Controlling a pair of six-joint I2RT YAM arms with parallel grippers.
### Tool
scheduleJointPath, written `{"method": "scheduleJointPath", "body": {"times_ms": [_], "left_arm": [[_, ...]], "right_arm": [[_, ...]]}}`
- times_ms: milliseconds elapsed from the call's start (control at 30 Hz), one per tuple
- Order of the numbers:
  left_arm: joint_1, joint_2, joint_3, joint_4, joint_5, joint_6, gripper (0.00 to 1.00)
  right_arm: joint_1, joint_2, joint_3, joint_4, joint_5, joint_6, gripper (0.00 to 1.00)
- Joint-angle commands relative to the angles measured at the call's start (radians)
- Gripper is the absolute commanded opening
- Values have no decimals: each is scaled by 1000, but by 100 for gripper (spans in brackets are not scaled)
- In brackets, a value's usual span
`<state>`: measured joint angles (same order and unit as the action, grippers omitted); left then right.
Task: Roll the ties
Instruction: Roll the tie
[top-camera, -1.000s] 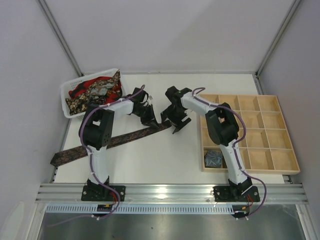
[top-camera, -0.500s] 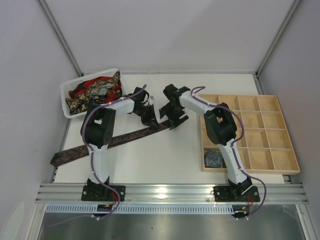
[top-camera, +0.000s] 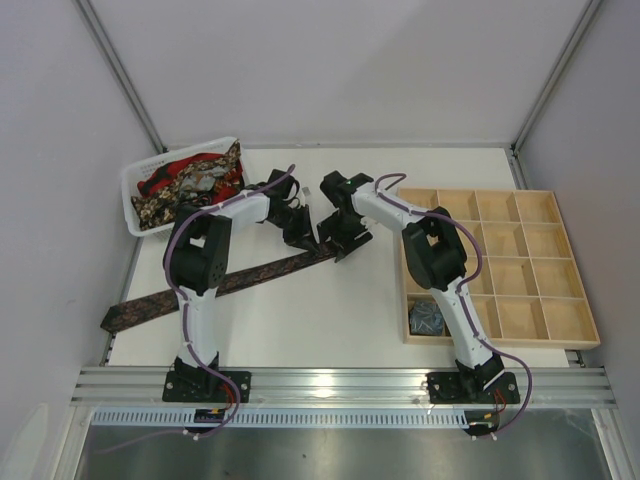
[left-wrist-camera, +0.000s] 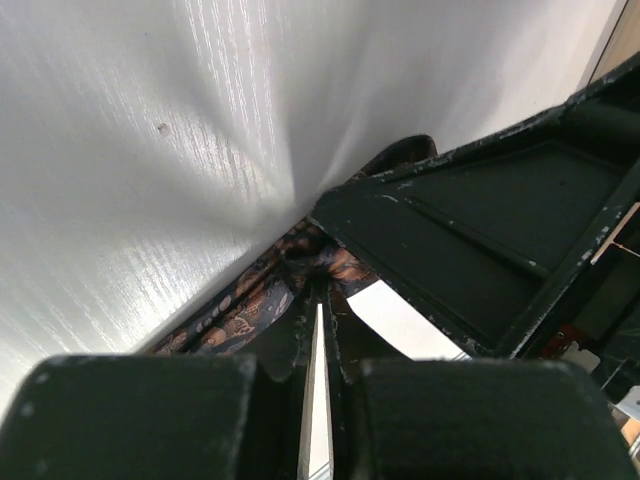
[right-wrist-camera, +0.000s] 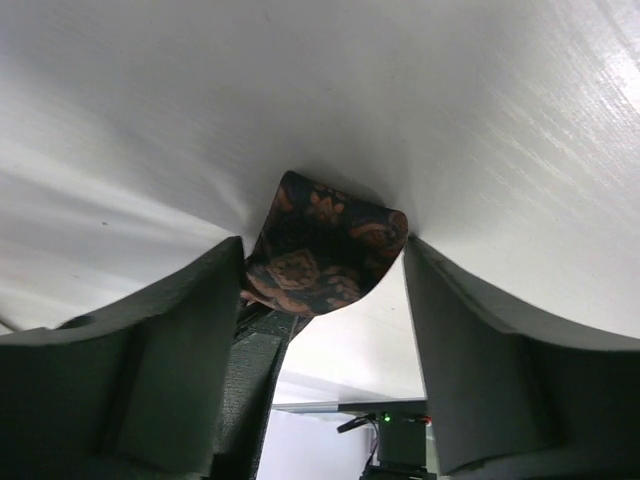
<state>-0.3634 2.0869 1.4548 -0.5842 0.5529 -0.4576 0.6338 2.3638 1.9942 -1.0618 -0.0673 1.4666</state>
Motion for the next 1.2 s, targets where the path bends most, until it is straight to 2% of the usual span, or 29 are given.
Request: {"method": "scheduleJointPath", "body": {"times_ms": [0,333,567,633,733,1067,1167], "left_arm": [[6,9,41,-9,5,34,9],[6,10,32,3,21,25,9],[0,2,27,6,22,19,9],[-3,1,24,9,22,17,9],[-5,-2,16,18,21,7,9],[-17,-62,-7,26,38,-27,10],[-25,-97,-33,41,36,-49,10]], "right_arm": [[4,34,18,-33,58,21,68],[-8,28,-5,-32,96,-6,58],[-9,34,-18,-20,93,-14,43],[-9,34,-18,-18,93,-14,43],[-11,34,-20,-18,90,-18,44],[-23,32,-40,8,77,-32,61],[-26,32,-41,17,77,-32,62]]}}
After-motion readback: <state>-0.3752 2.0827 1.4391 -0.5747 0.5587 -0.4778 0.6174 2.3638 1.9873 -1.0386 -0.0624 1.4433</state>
